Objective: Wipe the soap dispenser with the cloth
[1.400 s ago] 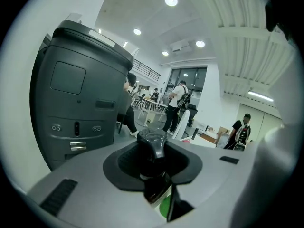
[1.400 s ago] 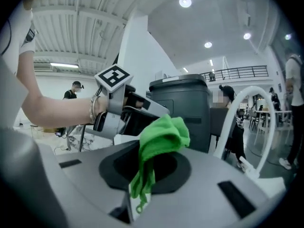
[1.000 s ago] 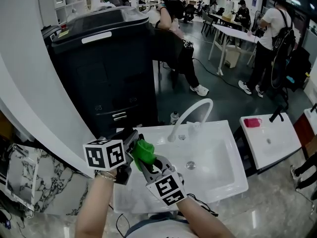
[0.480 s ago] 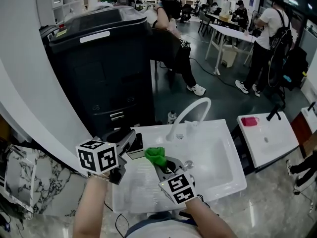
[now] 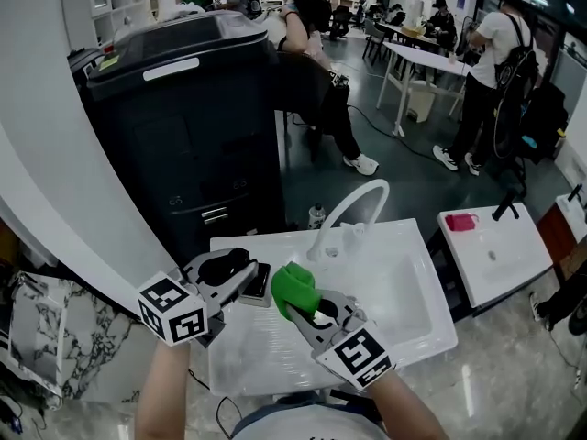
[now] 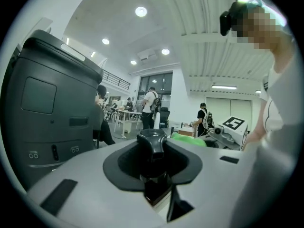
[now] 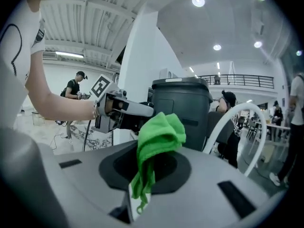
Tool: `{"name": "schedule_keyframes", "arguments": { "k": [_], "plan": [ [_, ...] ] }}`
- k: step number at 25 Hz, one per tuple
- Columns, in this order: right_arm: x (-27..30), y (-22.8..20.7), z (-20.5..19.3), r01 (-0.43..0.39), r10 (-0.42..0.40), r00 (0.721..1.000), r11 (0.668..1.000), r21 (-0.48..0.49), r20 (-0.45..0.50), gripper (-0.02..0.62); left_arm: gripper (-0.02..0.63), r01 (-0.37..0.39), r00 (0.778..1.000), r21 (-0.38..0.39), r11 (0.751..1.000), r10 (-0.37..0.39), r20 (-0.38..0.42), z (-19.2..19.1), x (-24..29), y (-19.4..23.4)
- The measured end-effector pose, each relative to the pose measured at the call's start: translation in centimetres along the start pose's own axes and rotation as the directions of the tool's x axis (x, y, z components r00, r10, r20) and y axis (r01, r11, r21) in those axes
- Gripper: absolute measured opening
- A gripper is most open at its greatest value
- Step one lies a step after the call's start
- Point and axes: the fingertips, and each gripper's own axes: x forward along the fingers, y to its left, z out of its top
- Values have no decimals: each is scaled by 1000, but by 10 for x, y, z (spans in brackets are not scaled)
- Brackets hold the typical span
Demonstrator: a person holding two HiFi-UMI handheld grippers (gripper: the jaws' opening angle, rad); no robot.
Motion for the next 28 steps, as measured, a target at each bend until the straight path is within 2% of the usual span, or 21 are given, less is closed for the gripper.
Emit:
{"name": "schedule_keyframes", "arguments": {
  "k": [6,11,16,21,24,28],
  "plan": [
    [19,10,-7,-24,24,999,1000,-11,-24,46,106,-39,999,21,999,39,-12,6,3,-7],
    [24,15,-32,-50,48,994,999,-18,-99,45,106,-47,998,-27,999,48,35,16,-4,-2],
    [26,17,-53,-56,55,987,998,3,-148,46,106,-53,998,-12,999,53,45,23,-6,-2],
    [7,6,-31,-19,21,997,1000,17,-80,45,106,-46,998,25,999,45,34,20,-9,-7],
    [-3,-9,-8,12,-12,1000,999,45,-7,46,106,-20,1000,80,997,20,4,13,-7,-17],
    [0,-16,12,8,-11,999,998,58,49,46,106,13,999,162,987,-8,-34,4,-1,-33]
  ]
}}
